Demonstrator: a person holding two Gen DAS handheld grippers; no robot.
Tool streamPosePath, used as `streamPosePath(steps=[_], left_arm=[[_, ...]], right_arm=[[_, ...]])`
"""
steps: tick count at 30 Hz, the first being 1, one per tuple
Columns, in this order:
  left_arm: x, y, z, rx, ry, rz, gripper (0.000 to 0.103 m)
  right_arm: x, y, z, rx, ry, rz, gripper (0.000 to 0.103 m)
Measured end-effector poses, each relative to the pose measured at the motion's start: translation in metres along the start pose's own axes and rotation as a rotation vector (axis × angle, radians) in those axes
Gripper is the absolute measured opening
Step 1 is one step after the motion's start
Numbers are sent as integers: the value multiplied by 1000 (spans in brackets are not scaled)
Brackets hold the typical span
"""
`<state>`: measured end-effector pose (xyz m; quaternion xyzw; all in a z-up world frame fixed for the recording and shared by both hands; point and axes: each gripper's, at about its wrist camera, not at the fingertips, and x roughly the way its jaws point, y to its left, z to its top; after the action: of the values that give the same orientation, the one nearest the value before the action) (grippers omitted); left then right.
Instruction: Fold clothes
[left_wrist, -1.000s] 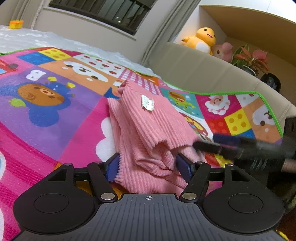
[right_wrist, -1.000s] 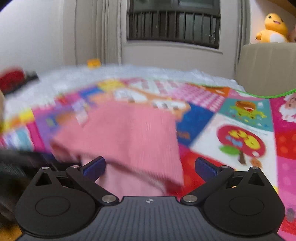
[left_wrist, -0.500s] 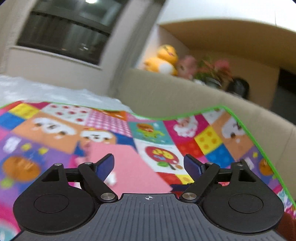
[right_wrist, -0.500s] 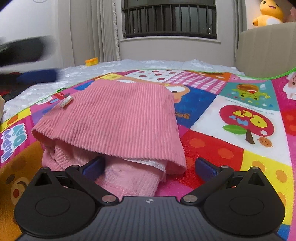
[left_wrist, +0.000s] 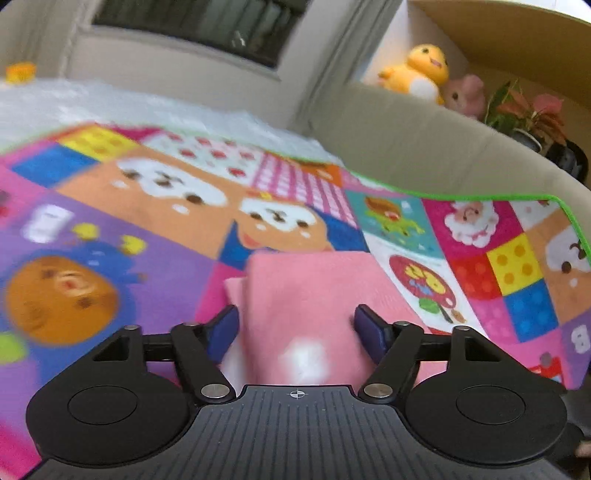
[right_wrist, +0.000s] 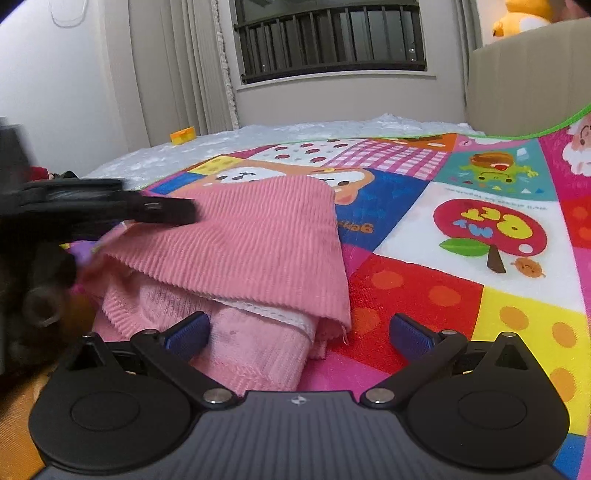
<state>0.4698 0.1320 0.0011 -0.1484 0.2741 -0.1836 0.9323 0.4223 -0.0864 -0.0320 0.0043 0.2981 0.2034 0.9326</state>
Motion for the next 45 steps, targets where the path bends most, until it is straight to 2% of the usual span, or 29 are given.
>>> streamPosePath(steps=[2,7,10,14,19,22,25,28,29,33,34,35,37,39,40,45], left_arm=[[-17,-5,-12,13,-20,19,77],[-25,-1,-30,26,7,125,79],[-22,4,-31,16,24,130,79],[-22,-2,-35,56,22,160,80],[-30,-2,-41,30,16,147,80],[-35,-3,-45,18,15,121,78],[-35,-3,-44,35,11,107,78],[-34,-1,-44,32,12,97,80],[-34,0,-44,30,14,96,80],[-33,-2,-44,33,19,101,80],[-33,-3,-44,35,19,101,81],[-34,-3,-44,36,19,102,81],[-34,-3,-44,35,21,103,82],[-34,-3,-45,31,21,101,84],[-35,-3,-45,31,21,100,85],[-35,-6,-46,34,22,104,85]], right_arm=[[0,0,0,-4,0,-3,103],[0,0,0,-6,-4,0,103],[-2,0,0,-12,-7,-1,103],[-1,0,0,-14,-8,-3,103],[-26,-2,1,-37,-85,-19,103],[-23,2,0,-125,-41,-73,103],[-11,6,2,-155,-25,-144,103],[-9,5,5,-175,-79,-283,103],[-13,1,7,-149,-86,-259,103],[-40,-17,17,31,-150,-13,103],[-42,-18,22,61,-161,10,103],[-40,-18,25,73,-158,10,103],[-21,-16,27,60,-106,-79,103],[11,-18,21,43,4,-169,103],[20,-18,18,45,29,-179,103],[18,-18,13,45,-2,-183,103]])
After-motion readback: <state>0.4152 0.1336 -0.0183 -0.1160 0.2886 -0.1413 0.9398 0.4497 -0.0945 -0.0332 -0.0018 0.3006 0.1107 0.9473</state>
